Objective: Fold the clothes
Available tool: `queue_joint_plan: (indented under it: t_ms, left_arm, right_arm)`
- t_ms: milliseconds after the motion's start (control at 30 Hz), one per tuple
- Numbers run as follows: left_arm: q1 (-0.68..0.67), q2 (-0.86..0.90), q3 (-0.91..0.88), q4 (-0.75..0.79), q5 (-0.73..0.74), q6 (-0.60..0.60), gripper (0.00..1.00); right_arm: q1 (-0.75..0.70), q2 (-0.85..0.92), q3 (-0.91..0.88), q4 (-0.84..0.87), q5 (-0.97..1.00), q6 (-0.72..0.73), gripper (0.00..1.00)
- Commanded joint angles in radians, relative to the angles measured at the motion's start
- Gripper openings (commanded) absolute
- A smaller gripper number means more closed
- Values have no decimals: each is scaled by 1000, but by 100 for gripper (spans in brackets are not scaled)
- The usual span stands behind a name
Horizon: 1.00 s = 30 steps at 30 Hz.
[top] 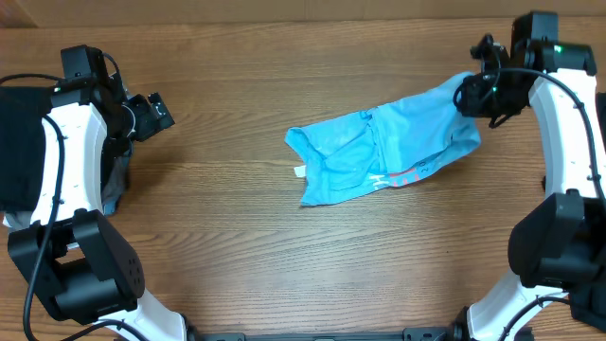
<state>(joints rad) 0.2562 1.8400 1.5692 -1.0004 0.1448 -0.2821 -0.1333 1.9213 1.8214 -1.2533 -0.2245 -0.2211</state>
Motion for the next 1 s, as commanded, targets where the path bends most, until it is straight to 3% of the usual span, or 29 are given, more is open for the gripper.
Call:
queue_joint_plan:
  t_ms: [0,233,500,967]
  left_arm:
    - [1,-8,19,-2,1,-6,100]
    - [0,-8,19,-7,1,-2,100]
    - [0,-8,19,-24,1,-2,100]
    - [0,-8,19,-23,1,-2,100]
  right_arm:
    - [77,-48,113,-45,8,-25,4]
    - [295,-47,111,-65,137,-38,4]
    - [476,-47,80,-86,153,-34,4]
    - [594,-46,-224,205,21,42,5]
